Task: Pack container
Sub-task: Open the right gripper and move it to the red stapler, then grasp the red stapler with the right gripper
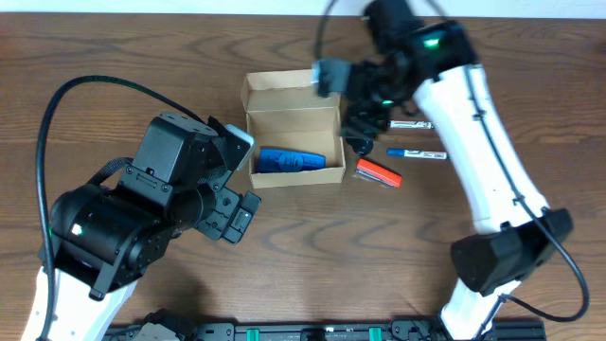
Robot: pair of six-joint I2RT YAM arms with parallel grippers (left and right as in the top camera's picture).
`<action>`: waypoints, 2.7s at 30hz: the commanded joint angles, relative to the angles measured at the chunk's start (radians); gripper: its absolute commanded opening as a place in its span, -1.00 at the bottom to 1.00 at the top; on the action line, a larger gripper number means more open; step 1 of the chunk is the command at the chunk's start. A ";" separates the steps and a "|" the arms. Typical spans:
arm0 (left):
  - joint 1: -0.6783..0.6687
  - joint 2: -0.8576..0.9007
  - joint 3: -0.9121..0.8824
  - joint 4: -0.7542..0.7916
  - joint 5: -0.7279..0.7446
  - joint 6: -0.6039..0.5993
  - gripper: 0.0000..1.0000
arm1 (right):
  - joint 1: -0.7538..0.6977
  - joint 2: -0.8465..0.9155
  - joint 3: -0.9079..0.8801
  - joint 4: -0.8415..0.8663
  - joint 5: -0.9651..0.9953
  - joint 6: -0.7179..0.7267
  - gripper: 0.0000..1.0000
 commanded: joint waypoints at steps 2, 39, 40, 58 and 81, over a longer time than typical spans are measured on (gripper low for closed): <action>0.006 0.002 -0.005 -0.002 0.005 -0.011 0.90 | -0.048 -0.035 0.000 -0.035 -0.025 0.048 0.63; 0.006 0.002 -0.005 -0.002 0.005 -0.011 0.90 | -0.193 -0.219 -0.976 0.712 0.102 0.186 0.91; 0.006 0.002 -0.005 -0.002 0.006 -0.011 0.90 | -0.192 -0.200 -0.976 0.717 0.098 0.186 0.89; 0.006 0.002 -0.005 -0.002 0.006 -0.011 0.90 | -0.163 -0.065 -0.977 0.776 0.096 0.223 0.43; 0.006 0.002 -0.005 -0.002 0.005 -0.011 0.90 | -0.163 0.005 -0.977 0.830 0.104 0.264 -0.46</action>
